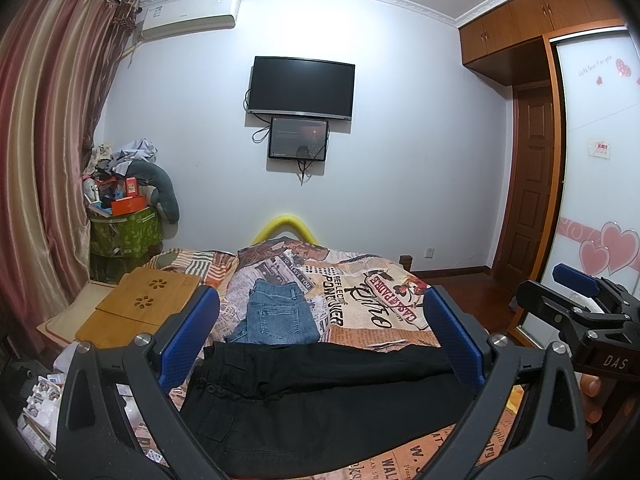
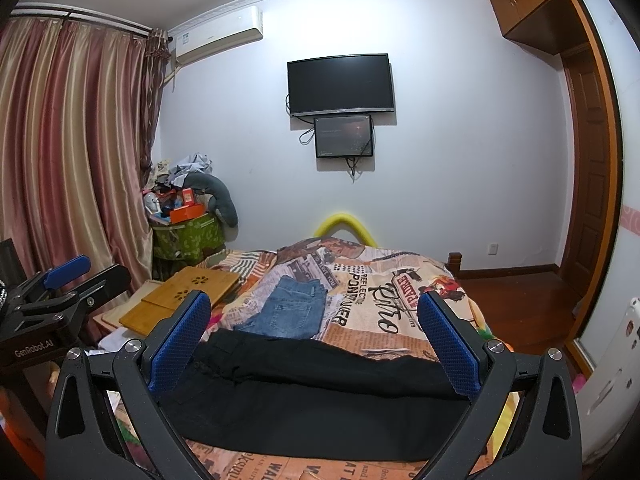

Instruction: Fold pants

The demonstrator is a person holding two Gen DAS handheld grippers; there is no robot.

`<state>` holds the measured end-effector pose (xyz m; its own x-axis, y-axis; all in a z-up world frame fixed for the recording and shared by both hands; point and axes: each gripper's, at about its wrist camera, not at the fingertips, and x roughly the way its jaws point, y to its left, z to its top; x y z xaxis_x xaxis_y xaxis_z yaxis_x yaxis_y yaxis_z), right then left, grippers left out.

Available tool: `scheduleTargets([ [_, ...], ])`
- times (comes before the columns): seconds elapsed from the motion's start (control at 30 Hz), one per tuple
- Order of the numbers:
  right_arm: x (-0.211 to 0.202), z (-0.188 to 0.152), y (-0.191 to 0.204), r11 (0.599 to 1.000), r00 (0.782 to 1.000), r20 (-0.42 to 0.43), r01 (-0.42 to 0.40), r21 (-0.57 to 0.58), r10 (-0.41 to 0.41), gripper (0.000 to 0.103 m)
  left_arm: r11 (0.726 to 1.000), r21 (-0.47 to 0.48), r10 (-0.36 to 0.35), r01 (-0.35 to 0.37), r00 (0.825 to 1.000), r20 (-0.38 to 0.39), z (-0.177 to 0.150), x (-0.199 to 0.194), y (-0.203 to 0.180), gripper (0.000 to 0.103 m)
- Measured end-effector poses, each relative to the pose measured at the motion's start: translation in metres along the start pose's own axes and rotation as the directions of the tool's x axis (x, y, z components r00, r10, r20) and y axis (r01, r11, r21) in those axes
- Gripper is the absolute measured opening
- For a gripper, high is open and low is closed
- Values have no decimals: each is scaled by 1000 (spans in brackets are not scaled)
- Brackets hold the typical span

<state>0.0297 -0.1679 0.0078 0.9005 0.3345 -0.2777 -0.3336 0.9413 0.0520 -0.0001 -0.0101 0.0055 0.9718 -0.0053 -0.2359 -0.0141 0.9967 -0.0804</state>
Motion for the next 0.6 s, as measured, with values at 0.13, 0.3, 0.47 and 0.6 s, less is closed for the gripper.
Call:
scheduleTargets([
  [0.13,2,-1,0,1000,1000,-7,1,0,-1,103,1000,1,4,-4,1000,-3,1,2,1,103],
  [0.3,10,-6,-1,1000,999,-32,7,-1,-7,103,1000,-1,15,-15,1000,-24,-2,13,5,103],
  [0.47,34,-15,-7,1000,996,-85,26,-14,-27,103,999,-7,38,-39,997,-68,-11,40,14,103],
  [0.6,63,-26,-16,999,988,-149,42,-19,-44,103,999,-18,49,-52,990,-135,-21,73,28,103],
])
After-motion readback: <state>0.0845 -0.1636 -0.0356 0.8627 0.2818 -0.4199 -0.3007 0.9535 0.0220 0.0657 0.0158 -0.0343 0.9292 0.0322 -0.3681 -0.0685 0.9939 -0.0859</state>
